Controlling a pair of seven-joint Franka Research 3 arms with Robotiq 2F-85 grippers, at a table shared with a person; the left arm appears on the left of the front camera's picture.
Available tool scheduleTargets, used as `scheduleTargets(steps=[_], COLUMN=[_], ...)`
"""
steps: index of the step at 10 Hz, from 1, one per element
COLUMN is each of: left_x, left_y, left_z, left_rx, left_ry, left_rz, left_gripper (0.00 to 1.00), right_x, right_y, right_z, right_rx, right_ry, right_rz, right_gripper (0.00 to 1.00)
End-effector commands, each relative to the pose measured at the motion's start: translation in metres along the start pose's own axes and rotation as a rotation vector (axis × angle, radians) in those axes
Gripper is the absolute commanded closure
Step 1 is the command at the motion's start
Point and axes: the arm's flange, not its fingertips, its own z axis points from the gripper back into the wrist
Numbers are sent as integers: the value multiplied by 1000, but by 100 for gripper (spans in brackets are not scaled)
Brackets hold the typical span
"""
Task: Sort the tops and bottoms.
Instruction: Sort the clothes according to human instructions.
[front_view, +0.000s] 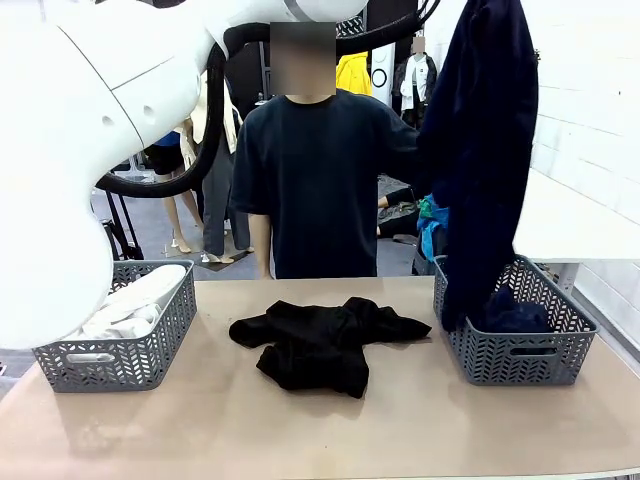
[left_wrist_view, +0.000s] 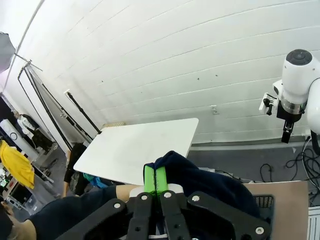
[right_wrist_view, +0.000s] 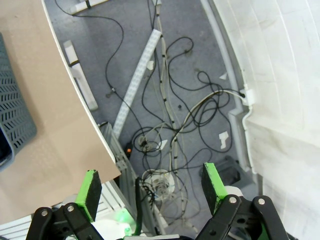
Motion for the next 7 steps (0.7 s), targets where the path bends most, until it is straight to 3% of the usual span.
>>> scheduleTargets(steps=[1,4,7], left_x=[255,277,251], left_y=[135,123,101], left_z=[-220,-267,-331], left_rx=[23,11,-59], left_ry=[-54,-71,-53], left_rz=[-37,-24,57], left_gripper=[100,100,100], right_x=[2,2,2], right_y=[0,0,0], right_z=[0,0,0], right_rx=[-5,-5,-5], right_ry=[0,0,0], right_rz=[3,3,3], right_gripper=[0,0,0])
